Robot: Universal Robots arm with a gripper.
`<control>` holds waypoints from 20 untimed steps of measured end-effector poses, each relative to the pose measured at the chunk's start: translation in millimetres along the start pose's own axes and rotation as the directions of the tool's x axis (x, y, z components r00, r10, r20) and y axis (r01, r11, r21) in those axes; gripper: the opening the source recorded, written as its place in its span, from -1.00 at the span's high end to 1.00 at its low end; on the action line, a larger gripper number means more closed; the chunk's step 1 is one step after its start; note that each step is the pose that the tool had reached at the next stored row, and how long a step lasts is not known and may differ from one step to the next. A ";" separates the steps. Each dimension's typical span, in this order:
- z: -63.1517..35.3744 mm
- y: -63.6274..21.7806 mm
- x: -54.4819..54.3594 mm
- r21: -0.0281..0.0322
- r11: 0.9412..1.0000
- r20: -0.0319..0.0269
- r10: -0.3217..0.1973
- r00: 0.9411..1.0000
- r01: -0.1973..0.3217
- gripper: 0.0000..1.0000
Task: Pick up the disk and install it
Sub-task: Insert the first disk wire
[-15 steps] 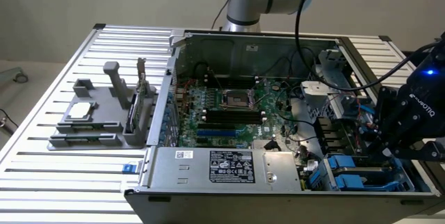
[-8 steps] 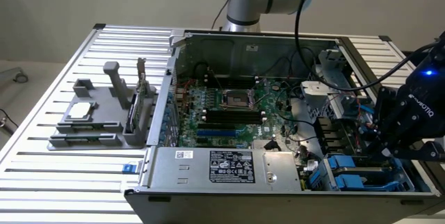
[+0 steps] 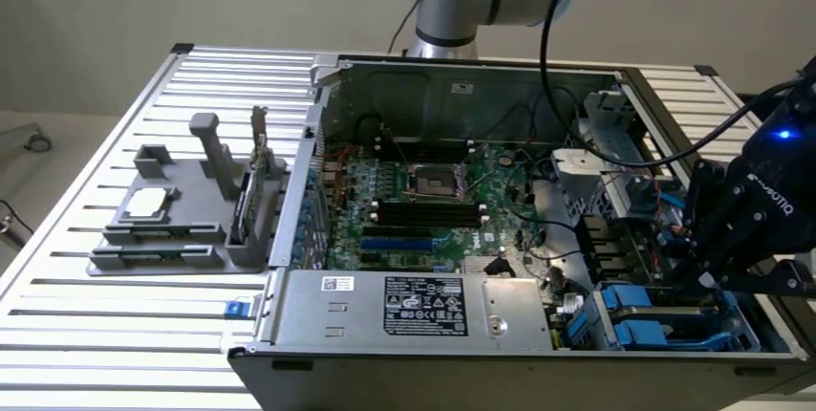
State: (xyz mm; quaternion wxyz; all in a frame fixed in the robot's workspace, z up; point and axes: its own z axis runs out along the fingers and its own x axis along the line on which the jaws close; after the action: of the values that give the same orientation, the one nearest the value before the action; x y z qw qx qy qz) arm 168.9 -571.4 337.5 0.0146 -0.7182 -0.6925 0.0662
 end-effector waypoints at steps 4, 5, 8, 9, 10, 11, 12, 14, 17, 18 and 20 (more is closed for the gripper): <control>0.2 0.0 0.1 0.000 1.000 0.000 0.000 1.000 0.000 0.67; 0.3 0.0 0.1 0.000 1.000 0.000 0.000 1.000 0.000 0.67; 0.8 0.1 0.1 0.000 1.000 0.001 -0.003 1.000 0.003 0.67; 0.9 0.1 0.1 0.000 1.000 0.001 -0.004 1.000 0.004 0.67; 1.1 0.1 0.1 0.000 1.000 0.001 -0.006 1.000 0.006 0.67; 1.3 0.1 0.1 0.000 1.000 0.001 -0.007 1.000 0.007 0.67; 1.5 0.1 0.1 0.000 1.000 0.001 -0.009 1.000 0.009 0.67; 1.8 0.2 0.1 0.000 1.000 0.002 -0.012 1.000 0.012 0.67; 2.1 0.2 0.2 0.000 1.000 0.002 -0.018 1.000 0.018 0.67; 2.2 0.2 0.2 0.000 1.000 0.002 -0.020 1.000 0.020 0.67; 2.1 0.2 0.2 0.000 1.000 0.002 -0.023 1.000 0.023 0.67</control>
State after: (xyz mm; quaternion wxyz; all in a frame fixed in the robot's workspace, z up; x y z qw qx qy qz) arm 168.9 -571.4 335.4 0.0146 -0.7100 -0.7008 0.0670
